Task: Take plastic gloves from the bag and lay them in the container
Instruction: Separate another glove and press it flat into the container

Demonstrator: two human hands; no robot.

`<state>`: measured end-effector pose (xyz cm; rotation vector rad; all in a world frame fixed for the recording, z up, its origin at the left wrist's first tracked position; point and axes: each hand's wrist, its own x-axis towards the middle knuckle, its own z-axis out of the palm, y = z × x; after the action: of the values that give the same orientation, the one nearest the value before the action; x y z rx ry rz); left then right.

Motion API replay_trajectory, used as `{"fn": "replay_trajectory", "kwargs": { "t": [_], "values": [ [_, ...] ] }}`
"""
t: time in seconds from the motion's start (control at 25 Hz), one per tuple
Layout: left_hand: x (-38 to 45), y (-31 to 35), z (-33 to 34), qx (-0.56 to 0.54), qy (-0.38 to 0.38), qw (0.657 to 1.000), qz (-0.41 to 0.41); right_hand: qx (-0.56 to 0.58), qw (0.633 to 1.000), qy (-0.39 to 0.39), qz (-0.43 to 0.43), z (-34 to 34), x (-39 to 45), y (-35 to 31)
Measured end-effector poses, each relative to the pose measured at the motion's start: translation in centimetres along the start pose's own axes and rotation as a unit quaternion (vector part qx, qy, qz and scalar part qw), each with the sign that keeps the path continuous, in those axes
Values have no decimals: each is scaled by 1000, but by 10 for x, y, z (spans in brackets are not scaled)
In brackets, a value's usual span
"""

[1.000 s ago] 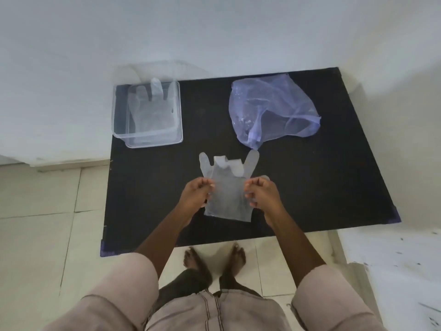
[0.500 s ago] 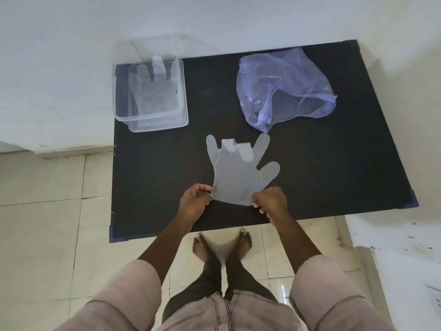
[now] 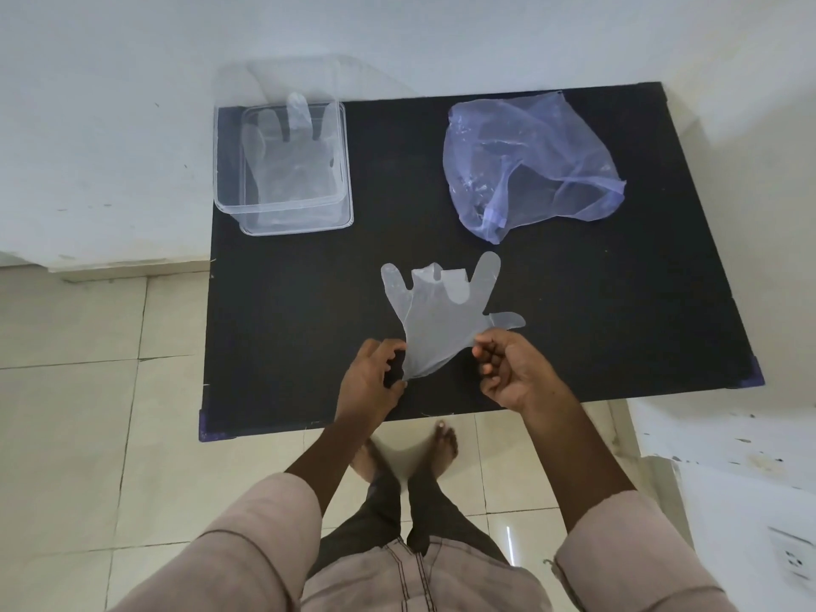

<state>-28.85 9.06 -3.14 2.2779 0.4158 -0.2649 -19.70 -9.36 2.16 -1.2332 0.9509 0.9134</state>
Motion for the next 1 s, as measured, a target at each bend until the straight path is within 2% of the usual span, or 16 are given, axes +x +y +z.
{"fn": "replay_trajectory", "kwargs": {
  "t": [0.2,0.36,0.44,0.52,0.6,0.64,0.72,0.76,0.84,0.92,1.0],
  "values": [
    [-2,6,3,-40,46,997,54,32,999,3,-7,-4,-4,-1],
    [7,15,-10,-52,55,993,94,44,999,14,-11,-15,-7,-3],
    [13,22,-19,-46,57,990,120,-19,996,38,-80,-24,-9,-2],
    [19,32,-27,-44,64,987,137,-122,956,89,-252,-35,-11,3],
    [26,40,-34,-53,60,988,134,-228,880,92,-406,-47,-15,7],
    [29,43,-37,-57,52,989,128,-289,845,80,-443,-53,-13,7],
    [35,48,-41,-65,30,991,113,-412,787,65,-456,-58,-6,4],
    [37,49,-42,-70,22,992,107,-442,777,58,-444,-57,-4,2],
    [39,53,-44,-84,15,992,95,-442,784,43,-434,-54,-2,-1],
    [38,56,-45,-105,13,991,84,-421,785,42,-452,-51,-3,-1],
    [38,58,-45,-143,-3,988,65,-369,803,32,-468,-49,-6,0]
  ]
}}
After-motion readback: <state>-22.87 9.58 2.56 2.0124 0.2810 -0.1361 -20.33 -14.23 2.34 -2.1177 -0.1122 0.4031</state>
